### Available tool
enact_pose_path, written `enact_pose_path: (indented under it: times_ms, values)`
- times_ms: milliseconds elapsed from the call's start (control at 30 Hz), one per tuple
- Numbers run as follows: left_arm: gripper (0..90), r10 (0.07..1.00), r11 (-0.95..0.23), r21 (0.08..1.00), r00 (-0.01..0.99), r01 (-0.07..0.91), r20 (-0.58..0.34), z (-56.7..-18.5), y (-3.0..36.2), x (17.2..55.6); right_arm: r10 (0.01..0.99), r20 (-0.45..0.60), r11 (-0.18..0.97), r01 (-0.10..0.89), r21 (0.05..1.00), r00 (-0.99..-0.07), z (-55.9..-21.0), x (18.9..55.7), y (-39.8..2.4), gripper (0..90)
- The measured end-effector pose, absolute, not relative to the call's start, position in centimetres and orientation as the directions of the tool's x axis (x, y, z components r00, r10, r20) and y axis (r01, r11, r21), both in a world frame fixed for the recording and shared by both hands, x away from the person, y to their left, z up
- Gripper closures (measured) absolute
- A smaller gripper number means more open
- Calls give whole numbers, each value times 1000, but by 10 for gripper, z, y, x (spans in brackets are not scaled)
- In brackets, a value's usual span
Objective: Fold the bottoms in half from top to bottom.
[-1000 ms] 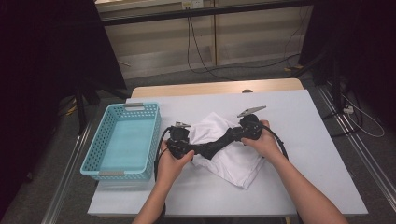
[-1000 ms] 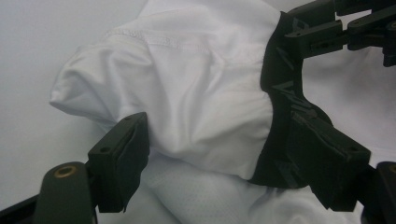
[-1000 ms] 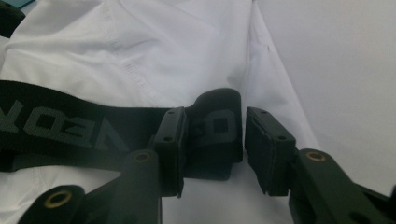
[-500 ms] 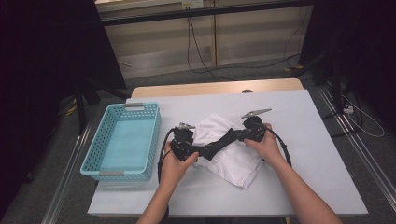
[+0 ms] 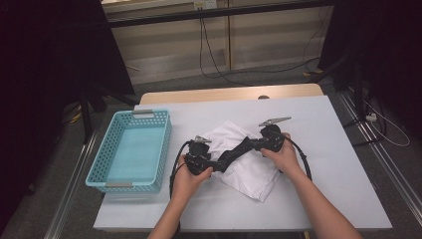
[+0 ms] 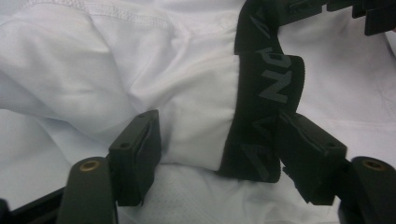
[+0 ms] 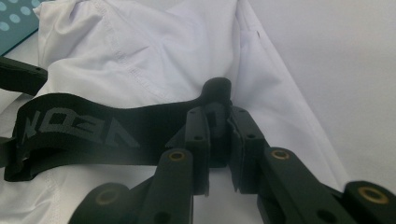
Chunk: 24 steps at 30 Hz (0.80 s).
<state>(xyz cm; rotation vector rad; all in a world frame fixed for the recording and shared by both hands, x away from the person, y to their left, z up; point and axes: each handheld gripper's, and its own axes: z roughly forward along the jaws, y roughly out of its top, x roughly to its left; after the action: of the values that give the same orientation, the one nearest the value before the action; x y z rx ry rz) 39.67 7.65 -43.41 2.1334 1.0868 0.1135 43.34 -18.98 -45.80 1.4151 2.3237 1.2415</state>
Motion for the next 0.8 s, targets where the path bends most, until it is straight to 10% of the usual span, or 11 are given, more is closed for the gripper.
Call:
enact_pose_path:
  times_ms: [467,800]
  values:
    - [207,733,-388,651,647,653,-212,-434,73,392,791,297,195,680,707,-535,-459,435,-192,801]
    - [385,739,-436,625,654,647,-162,-440,69,390,791,308,184,686,704,-528,-460,435,-193,803]
